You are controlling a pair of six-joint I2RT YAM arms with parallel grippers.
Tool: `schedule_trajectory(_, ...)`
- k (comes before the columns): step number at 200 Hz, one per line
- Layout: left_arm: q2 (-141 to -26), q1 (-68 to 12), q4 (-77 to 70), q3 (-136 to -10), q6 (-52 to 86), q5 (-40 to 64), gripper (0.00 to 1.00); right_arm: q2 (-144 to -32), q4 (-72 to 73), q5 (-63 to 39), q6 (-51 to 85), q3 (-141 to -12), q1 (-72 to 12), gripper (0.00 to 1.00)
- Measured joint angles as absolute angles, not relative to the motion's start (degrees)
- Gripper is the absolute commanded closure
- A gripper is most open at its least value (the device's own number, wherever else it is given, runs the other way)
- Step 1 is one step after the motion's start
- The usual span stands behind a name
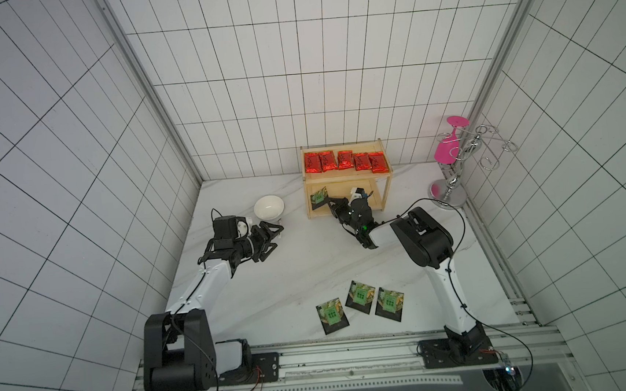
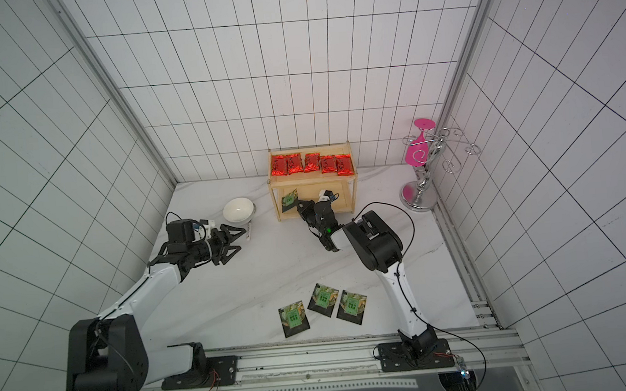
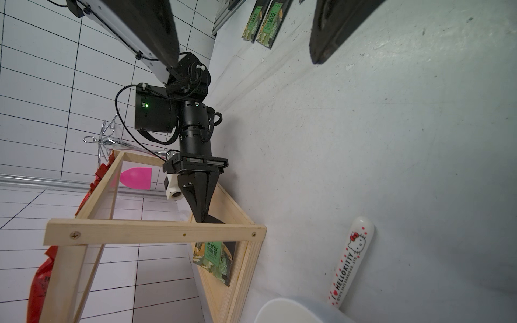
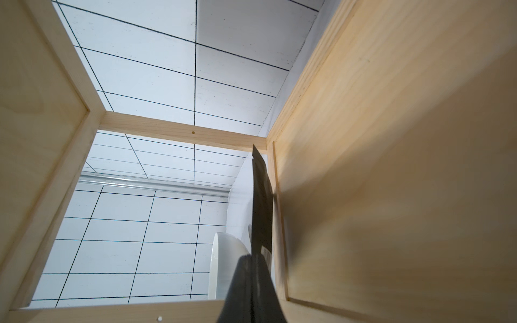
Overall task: Place the tea bags on the shelf by color
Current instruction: Place the tea bag on the shelf.
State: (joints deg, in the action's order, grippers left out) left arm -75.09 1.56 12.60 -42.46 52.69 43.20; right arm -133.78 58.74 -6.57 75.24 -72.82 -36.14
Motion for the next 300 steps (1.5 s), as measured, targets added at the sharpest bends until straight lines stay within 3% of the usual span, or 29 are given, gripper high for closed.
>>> schedule_trajectory(95, -75.09, 1.63, 10.94, -42.19, 53.1, 43.66, 0.23, -133.84, 55.4, -6.13, 74.74, -72.82, -36.88, 0.66)
schedule_trajectory(144, -75.31, 1.67, 10.24, -41.98, 53.69, 44.51, 0.23, -133.84, 53.87, -6.63, 75.11, -72.82, -37.15, 0.64)
schedule_trajectory(199, -75.31, 1.67, 10.09, -41.98, 53.89, 44.95, 0.23, -133.91, 49.25, -8.29, 74.87, -75.0, -36.67, 0.73)
schedule_trajectory(300, -75.31, 2.02, 10.09, -41.98, 54.17, 45.12, 0.23, -133.97, 41.3, -13.04, 75.07, -79.11, -34.81, 0.7)
